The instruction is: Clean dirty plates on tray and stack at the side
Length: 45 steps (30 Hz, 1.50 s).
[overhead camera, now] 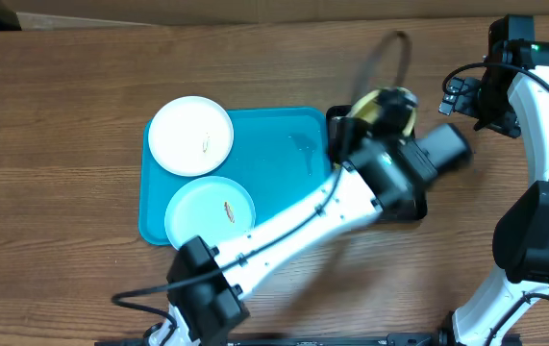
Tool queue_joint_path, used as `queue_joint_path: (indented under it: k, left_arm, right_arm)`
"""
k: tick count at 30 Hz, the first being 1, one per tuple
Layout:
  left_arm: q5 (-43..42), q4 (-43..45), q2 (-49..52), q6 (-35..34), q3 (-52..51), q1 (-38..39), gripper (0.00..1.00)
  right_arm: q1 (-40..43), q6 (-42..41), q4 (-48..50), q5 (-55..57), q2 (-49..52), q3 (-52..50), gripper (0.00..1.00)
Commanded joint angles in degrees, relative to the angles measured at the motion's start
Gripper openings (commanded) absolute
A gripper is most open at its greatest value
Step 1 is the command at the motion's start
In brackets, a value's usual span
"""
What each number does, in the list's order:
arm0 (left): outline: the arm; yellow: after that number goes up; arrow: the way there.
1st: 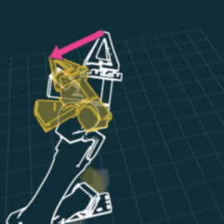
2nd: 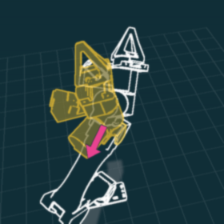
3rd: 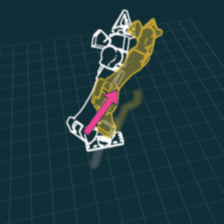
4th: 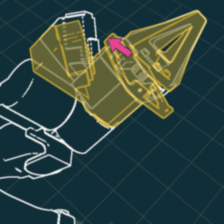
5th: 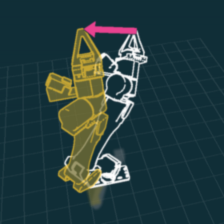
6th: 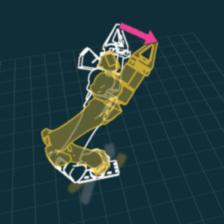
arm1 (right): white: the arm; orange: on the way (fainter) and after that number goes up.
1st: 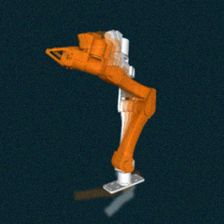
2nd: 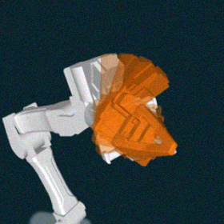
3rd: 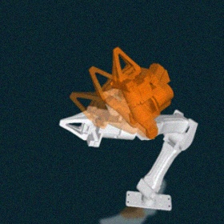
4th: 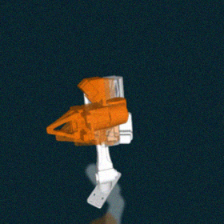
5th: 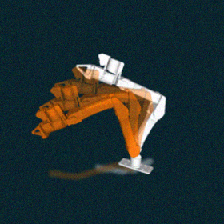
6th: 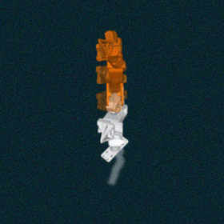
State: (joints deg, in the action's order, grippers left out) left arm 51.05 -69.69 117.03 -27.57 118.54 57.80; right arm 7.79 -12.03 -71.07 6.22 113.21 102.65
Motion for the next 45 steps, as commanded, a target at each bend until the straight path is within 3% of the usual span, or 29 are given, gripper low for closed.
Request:
queue_joint_path:
  k: [1, 4, 9, 14, 17, 19, 26, 34, 37, 40, 41, 45]
  left_arm:
    - [-19.21, -0.15, 0.31, -3.52, -0.07, -6.10, 0.04]
    - [-30.88, -0.83, 0.31, -2.14, -0.11, -11.72, 0.04]
    - [-64.02, -1.84, 0.31, 9.14, -0.11, -26.08, 0.04]
    - [-87.12, -4.90, 0.33, 14.32, -0.22, -39.52, 0.04]
    - [-93.15, -6.75, 0.31, 14.27, -0.22, -45.33, 0.04]
    - [-92.76, -8.33, 0.31, 14.32, -0.22, -47.41, 0.04]
    - [-81.81, -9.73, 0.31, 13.88, -0.22, -44.44, 0.04]
    - [-53.59, -6.88, 0.26, 7.67, 0.17, -29.03, 0.04]
    - [-39.76, -6.67, 0.15, 5.09, 3.10, -21.35, 0.04]
    - [-22.03, -7.48, 0.11, 4.59, 8.24, -13.79, 0.04]
    - [-10.56, -7.74, 0.11, 4.61, 11.13, -9.14, 0.04]
    - [11.06, -6.62, 0.11, 4.70, 13.14, 0.66, 0.04]
  right_arm:
    - [0.11, -0.42, 0.26, 0.17, -0.15, 0.15, 1.00]
    - [0.11, -0.42, 0.26, 0.17, -0.15, 0.15, 1.00]
    - [0.11, -0.42, 0.26, 0.15, -0.15, 0.15, 1.00]
    - [0.11, -0.42, 0.26, 0.17, -0.15, 0.15, 1.00]
    - [0.11, -0.42, 0.26, 0.17, -0.15, 0.15, 1.00]
    - [0.11, -0.42, 0.26, 0.17, -0.15, 0.15, 1.00]
    - [0.11, -0.42, 0.26, 0.17, -0.15, 0.15, 1.00]
    - [0.11, -0.42, 0.26, 0.17, -0.15, 0.15, 1.00]
    - [0.11, -0.42, 0.26, 0.17, -0.15, 0.15, 1.00]
    - [0.11, -0.42, 0.26, 0.17, -0.15, 0.15, 1.00]
    - [0.11, -0.42, 0.26, 0.17, -0.15, 0.15, 1.00]
    - [0.11, -0.42, 0.26, 0.17, -0.15, 0.15, 1.00]
